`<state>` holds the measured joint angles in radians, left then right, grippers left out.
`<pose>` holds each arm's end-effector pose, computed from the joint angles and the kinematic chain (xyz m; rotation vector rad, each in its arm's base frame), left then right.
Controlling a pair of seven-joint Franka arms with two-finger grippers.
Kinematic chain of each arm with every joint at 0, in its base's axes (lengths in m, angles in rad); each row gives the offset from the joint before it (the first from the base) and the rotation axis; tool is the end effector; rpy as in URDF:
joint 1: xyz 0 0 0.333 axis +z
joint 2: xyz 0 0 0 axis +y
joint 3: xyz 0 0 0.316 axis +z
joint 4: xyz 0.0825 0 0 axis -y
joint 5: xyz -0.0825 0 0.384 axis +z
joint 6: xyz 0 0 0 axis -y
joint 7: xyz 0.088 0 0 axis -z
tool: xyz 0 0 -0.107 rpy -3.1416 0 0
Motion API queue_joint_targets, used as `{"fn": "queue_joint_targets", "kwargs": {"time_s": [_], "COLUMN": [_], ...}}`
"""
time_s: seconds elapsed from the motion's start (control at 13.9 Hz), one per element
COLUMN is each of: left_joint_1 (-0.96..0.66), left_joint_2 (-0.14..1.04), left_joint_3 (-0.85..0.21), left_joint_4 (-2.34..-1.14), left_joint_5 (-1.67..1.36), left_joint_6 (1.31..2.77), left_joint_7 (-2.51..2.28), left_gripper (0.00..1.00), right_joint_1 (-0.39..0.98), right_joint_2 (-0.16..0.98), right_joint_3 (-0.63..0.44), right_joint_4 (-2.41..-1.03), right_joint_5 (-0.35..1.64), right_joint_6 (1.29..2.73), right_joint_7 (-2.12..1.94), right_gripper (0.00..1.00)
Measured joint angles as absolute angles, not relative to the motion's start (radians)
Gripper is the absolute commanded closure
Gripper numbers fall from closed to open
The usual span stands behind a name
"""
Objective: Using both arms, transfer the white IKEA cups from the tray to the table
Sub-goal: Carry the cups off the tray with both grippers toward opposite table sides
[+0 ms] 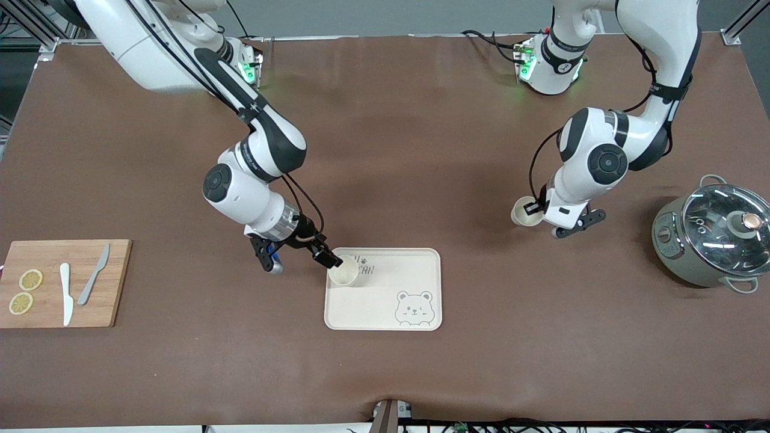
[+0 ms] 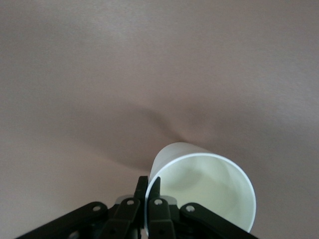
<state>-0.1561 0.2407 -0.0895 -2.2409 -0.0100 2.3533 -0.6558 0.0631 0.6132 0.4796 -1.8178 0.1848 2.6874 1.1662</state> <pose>0.5137 -0.1293 0.2506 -3.0373 -0.6456 0.1973 0.6011 0.3163 0.2634 -2.4098 1.1611 0.0995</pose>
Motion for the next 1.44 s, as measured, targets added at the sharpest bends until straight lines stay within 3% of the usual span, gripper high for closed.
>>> {"fn": "queue_joint_targets", "kwargs": {"time_s": [0.07, 0.22, 0.29, 0.86, 1.44], "left_joint_1": [-0.145, -0.129, -0.126, 0.011, 0.055], "left_joint_2": [0.241, 0.239, 0.237, 0.228, 0.349], "left_joint_3": [-0.089, -0.089, -0.089, -0.088, -0.088], "left_joint_4": [-2.245, -2.246, -2.246, -2.222, -2.133], "left_joint_5": [-0.01, -0.01, -0.01, -0.01, -0.01], "left_joint_6": [2.36, 2.366, 2.37, 2.392, 2.458], "left_joint_7": [-0.648, -0.631, -0.628, -0.442, -0.392], "left_gripper": [1.0, 1.0, 1.0, 1.0, 1.0], "right_joint_1": [0.066, 0.075, 0.079, 0.069, -0.123], "right_joint_2": [0.634, 0.672, 0.685, 0.688, 0.488], "right_joint_3": [0.48, 0.48, 0.48, 0.478, 0.466], "right_joint_4": [-1.817, -1.816, -1.815, -1.787, -1.73], "right_joint_5": [0.177, 0.173, 0.173, 0.172, 0.138], "right_joint_6": [2.718, 2.781, 2.795, 2.777, 2.173], "right_joint_7": [1.166, 1.166, 1.166, 1.166, 0.98], "right_gripper": [0.43, 0.86, 1.0, 1.0, 1.0]}}
